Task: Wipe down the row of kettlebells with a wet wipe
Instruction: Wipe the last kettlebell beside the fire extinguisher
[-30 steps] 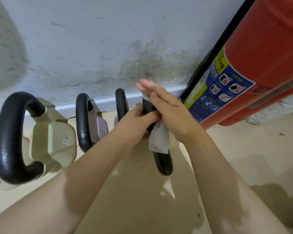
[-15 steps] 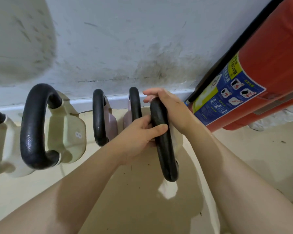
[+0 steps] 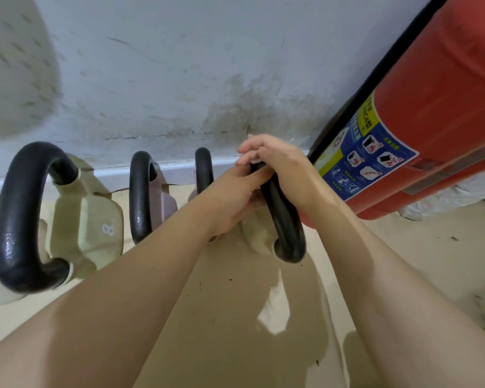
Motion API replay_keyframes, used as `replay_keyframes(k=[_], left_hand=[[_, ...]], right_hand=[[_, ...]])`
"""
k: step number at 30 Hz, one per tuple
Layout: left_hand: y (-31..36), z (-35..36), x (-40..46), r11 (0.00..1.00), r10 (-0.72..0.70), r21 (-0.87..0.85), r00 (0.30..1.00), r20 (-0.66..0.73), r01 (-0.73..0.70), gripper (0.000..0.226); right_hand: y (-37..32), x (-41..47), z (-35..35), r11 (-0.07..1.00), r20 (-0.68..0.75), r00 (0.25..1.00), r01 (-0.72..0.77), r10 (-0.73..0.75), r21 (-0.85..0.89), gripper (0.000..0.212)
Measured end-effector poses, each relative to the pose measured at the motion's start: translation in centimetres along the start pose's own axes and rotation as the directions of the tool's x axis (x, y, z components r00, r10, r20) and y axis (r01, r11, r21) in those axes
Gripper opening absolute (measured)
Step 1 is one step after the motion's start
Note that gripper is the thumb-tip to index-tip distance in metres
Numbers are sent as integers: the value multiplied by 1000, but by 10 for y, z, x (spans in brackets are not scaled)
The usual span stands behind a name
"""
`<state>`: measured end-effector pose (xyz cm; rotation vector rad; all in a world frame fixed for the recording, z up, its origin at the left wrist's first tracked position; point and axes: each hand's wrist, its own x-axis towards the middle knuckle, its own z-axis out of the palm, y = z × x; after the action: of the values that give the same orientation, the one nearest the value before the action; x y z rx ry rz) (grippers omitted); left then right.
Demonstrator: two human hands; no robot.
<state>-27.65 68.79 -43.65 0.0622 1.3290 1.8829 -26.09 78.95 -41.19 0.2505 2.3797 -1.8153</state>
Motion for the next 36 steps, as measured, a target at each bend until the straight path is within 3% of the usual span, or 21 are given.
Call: replay_keyframes(k=[2,5,6,8,9,10,12,14,19,23,24,27,30,33,34,36], left_hand=[[-1,6,12,999,-3,-37,999,-41,2,20],[-6,11,18,993,-41,-116,998,-50,35,27],[-7,8,16,991,-52,-128,997,-54,45,34],[-13,-4,11,989,-80,-129,993,-85,69,47],[-17,-10,9,984,-102,-154,989,-106,85,52],[-20,-14,7,976,-125,-195,983,-132,98,54],[-22,-15,5,966,-145,-240,974,-176,100,47],[-22,-8,2,964,-135,-253,970,-204,81,35],[-22,2,-1,961,-116,-273,957,-267,41,44],[-21,4,-8,955,-143,-290,948,-286,57,53],[-21,7,-11,958,-143,-279,951,-274,63,52],[-16,17,-18,958,-144,-274,966,-213,82,52],[-16,20,-19,964,-132,-257,959,-252,66,51],[-14,22,-24,955,-160,-290,933,-322,64,53],[-14,23,-27,953,-166,-294,928,-333,65,56],[-14,25,-31,959,-151,-277,928,-340,54,62]], right_hand=[[-5,9,-8,997,-47,998,-40,37,-65,34],[-11,20,-19,941,-71,997,-38,15,-337,30],[-10,18,-21,873,-42,999,7,-31,-488,31],[1,9,-19,605,85,987,149,-133,-782,35],[6,6,-17,515,137,980,194,-148,-835,37],[7,6,-16,500,159,977,209,-142,-840,39],[6,15,-20,595,183,976,216,-116,-774,40],[4,21,-22,625,191,977,207,-94,-752,41],[10,-7,-6,466,183,967,246,-178,-850,42],[5,0,-10,709,84,984,173,-160,-683,51],[4,-2,-8,726,90,981,186,-169,-662,56],[5,-23,7,627,45,973,182,-228,-758,80],[19,-20,11,460,-132,954,6,-268,-888,75],[16,-12,16,558,-501,865,-400,-33,-727,51],[15,-17,21,540,-537,844,-456,10,-707,41],[19,-32,31,461,-530,846,-450,-53,-765,35]])
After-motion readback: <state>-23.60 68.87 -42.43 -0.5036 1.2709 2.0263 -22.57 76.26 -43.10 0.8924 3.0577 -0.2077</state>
